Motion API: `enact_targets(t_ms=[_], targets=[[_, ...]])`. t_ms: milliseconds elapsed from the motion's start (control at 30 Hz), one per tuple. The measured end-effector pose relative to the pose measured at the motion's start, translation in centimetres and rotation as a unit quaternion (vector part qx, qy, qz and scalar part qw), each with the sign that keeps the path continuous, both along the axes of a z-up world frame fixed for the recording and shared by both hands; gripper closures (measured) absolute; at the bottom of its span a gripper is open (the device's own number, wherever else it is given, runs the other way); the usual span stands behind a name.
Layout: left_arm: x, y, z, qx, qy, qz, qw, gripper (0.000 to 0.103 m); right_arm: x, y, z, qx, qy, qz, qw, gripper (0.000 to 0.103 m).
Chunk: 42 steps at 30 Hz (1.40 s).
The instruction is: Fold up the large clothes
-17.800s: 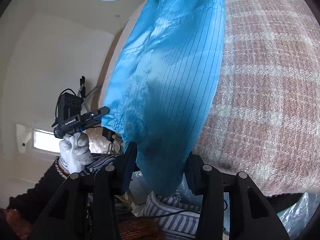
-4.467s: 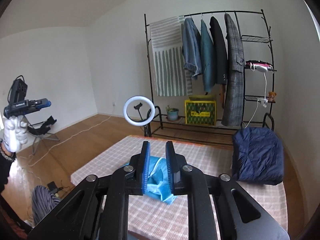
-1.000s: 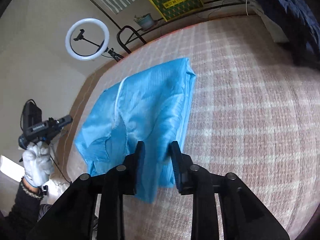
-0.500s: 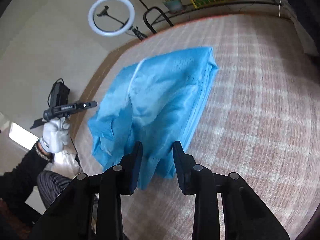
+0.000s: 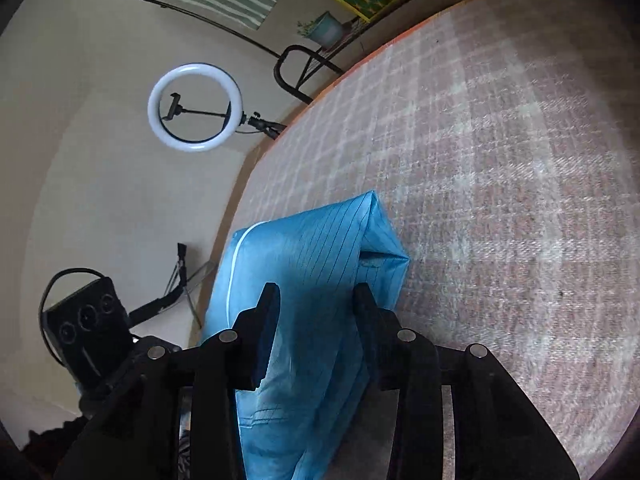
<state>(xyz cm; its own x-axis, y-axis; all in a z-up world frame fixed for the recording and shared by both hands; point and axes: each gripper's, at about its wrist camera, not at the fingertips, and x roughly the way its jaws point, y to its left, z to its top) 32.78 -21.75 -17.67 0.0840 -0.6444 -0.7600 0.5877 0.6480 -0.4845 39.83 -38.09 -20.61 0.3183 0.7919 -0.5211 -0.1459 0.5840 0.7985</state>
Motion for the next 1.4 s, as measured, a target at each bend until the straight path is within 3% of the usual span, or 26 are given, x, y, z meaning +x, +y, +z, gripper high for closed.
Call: enact_targets(t_ms=[133,333,400,433,467,500,567,667,733,867,967,1033,1100,1200,1267,1400], targets=[[-0.7,-0.7,-3.6,0.029,0.013,-0.029,0.9991,0.099,0.1,1.0,-0.3,0.014,0.003,0.031,0.999,0.065],[-0.2,-0.1,-4.2,0.007,0.018,-0.024,0.9995,0.099,4.1,-0.2,-1.0,0.066,0.03,-0.024,0.997,0.066],[-0.2,0.0,-4.2,0.004,0.007,-0.023,0.9997,0.099,5.1,-1.0,-1.2,0.073,0.041,-0.049,0.995,0.071],[-0.1,0.1,-4.3,0.0,0.008,-0.021,0.9997,0.099,5.3,-0.9,-1.4,0.074,0.042,-0.056,0.995,0.081],[-0.2,0.2,-4.3,-0.003,0.01,-0.021,0.9997,0.099,5.2,-0.6,-1.3,0.053,0.037,-0.06,0.996,0.094],[-0.2,0.4,-4.4,-0.006,0.01,-0.023,0.9997,0.099,4.9,-0.4,-1.2,0.018,0.028,-0.066,0.997,0.095],[-0.2,0.8,-4.3,-0.006,0.009,-0.024,0.9997,0.099,4.0,-1.3,-1.3,0.005,0.026,-0.089,0.996,0.097],[-0.2,1.2,-3.7,-0.009,0.018,-0.018,0.9996,0.099,2.7,-4.4,0.2,-0.062,0.003,-0.154,0.986,0.097],[-0.5,2.2,-2.0,-0.029,0.015,-0.011,0.9994,0.099,1.4,-6.6,1.6,-0.04,-0.001,-0.169,0.985,0.093],[-0.4,5.6,2.7,-0.053,-0.021,0.02,0.9981,0.099,-2.1,-6.8,6.1,-0.047,-0.042,-0.154,0.986,0.093],[-0.3,10.4,5.9,-0.063,-0.059,0.077,0.9933,0.099,-4.0,-3.8,9.0,-0.062,-0.059,-0.122,0.989,0.093],[0.0,14.6,6.8,-0.049,-0.078,0.134,0.9867,0.099,-5.5,-1.3,10.3,-0.095,-0.07,-0.094,0.989,0.093],[0.4,18.2,6.3,-0.032,-0.068,0.185,0.9799,0.099,-7.1,1.3,10.6,-0.136,-0.073,-0.067,0.986,0.093],[0.3,22.3,3.5,-0.02,-0.022,0.236,0.9714,0.099,-9.4,4.3,9.6,-0.18,-0.058,-0.034,0.981,0.093],[0.0,23.9,1.2,0.009,-0.011,0.252,0.9677,0.099,-10.6,5.6,8.7,-0.206,-0.041,-0.018,0.977,0.093],[-0.9,25.3,-3.1,0.056,0.018,0.274,0.9599,0.099,-12.3,8.1,6.1,-0.291,-0.009,0.016,0.957,0.091]])
